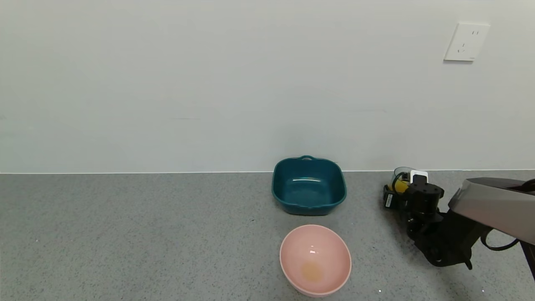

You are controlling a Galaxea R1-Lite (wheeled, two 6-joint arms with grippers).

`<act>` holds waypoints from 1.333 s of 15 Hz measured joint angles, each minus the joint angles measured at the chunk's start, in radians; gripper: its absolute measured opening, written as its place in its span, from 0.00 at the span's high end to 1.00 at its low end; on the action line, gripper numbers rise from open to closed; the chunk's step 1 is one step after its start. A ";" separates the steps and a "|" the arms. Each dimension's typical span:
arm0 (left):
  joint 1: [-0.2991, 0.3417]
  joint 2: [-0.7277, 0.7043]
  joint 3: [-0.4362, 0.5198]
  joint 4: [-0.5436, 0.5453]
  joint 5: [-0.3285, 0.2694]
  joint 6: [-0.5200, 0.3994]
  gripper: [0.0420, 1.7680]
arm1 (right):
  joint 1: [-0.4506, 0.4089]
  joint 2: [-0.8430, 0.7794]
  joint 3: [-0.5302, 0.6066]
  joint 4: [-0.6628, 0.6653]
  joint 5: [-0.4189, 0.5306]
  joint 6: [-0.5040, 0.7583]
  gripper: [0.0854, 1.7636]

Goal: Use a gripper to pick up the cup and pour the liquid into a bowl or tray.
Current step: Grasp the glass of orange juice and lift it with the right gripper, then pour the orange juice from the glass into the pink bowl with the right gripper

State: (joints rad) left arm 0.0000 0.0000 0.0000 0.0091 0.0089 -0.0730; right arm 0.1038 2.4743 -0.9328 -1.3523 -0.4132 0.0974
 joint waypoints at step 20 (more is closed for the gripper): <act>0.000 0.000 0.000 0.000 0.000 0.000 0.03 | 0.079 -0.174 0.106 0.034 0.000 -0.046 0.24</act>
State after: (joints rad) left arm 0.0000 0.0000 0.0000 0.0091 0.0089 -0.0730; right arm 0.1832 2.3004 -0.8270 -1.3185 -0.4136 0.0519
